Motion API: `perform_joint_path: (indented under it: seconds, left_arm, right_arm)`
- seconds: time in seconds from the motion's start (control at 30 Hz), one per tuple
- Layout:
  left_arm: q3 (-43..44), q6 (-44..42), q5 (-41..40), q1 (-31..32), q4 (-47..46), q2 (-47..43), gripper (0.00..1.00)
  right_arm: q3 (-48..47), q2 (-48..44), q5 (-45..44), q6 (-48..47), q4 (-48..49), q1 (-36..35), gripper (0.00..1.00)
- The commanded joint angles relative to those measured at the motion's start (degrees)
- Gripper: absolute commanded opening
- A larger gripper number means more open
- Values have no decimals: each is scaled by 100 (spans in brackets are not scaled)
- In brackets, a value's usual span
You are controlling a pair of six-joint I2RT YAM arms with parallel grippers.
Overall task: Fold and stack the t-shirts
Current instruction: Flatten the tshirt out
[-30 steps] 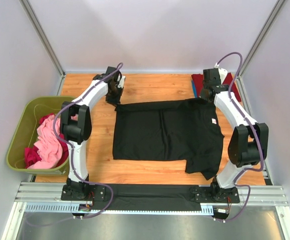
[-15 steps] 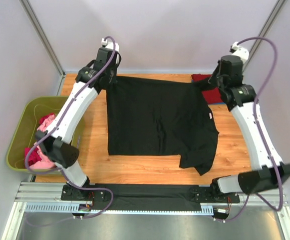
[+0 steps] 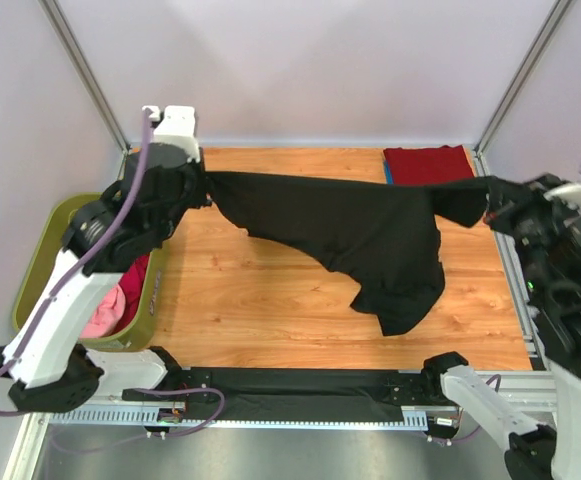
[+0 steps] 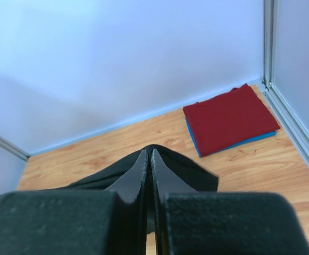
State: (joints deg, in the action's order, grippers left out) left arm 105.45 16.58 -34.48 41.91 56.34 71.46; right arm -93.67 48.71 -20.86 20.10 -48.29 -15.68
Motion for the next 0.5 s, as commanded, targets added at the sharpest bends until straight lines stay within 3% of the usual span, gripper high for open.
perform_joint_path:
  seconds: [0.0,0.23,0.4,0.47]
  left_arm:
    - [-261,634,72,80,641,-562,0]
    - [-727,760,916,80,1204,-590,0]
    - [-595,680,547,-94,1863,367,0]
    - [-797,697,1265,-665,1654,587,0]
  right_arm:
    - [-117,-423,73,-58,-488,-14,0]
    - [120,-64,881,-497,-33,-14,0]
    - [322,1286,1811,-963,487,-14,0]
    - [593,1989,2241,-981,794,-14,0]
